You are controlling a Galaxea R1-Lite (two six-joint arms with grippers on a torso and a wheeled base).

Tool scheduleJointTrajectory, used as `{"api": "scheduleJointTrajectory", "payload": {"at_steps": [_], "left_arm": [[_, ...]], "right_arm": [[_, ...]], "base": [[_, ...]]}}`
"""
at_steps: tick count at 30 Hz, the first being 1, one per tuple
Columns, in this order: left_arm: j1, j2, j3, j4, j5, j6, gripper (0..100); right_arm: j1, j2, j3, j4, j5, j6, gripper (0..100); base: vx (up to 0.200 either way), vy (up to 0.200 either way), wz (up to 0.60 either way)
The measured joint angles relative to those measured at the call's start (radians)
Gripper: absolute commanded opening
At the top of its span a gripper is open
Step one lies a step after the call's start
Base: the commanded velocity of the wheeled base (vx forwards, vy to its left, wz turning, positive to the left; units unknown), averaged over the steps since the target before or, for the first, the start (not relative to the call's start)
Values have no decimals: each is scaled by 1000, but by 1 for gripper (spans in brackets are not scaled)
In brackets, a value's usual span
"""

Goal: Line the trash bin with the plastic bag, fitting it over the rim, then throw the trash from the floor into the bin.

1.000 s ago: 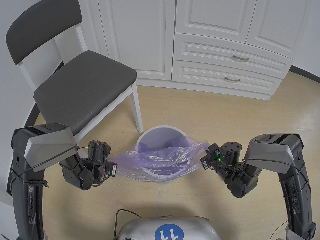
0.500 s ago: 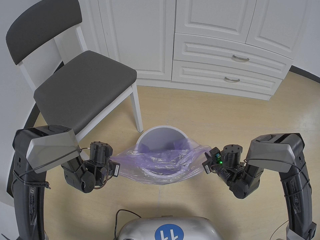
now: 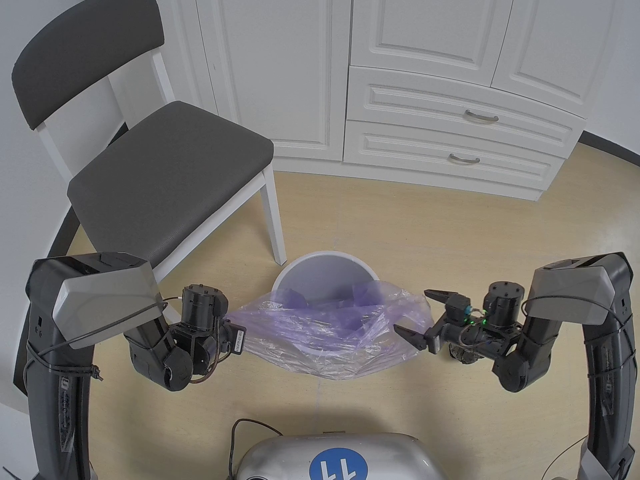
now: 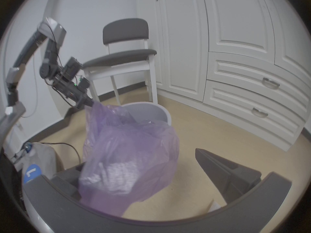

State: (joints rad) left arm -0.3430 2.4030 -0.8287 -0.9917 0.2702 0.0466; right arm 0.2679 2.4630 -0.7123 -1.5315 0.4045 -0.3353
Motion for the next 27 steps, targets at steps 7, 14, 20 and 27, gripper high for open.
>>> {"api": "scheduleJointTrajectory", "payload": {"at_steps": [7, 14, 20, 27], "left_arm": [[-6, 2, 10, -27, -14, 0, 0], [3, 20, 3, -28, -15, 3, 0], [10, 40, -2, -26, -10, 17, 0], [27, 74, -24, -28, -8, 29, 0]], "right_arm": [[-137, -15, 44, -21, 241, 163, 100], [-205, -20, 43, -22, 371, 289, 100], [-247, -16, 23, -21, 437, 370, 100], [-270, -11, 9, -21, 442, 375, 100]], "base": [[0, 0, 0], [0, 0, 0], [0, 0, 0], [0, 0, 0]]}}
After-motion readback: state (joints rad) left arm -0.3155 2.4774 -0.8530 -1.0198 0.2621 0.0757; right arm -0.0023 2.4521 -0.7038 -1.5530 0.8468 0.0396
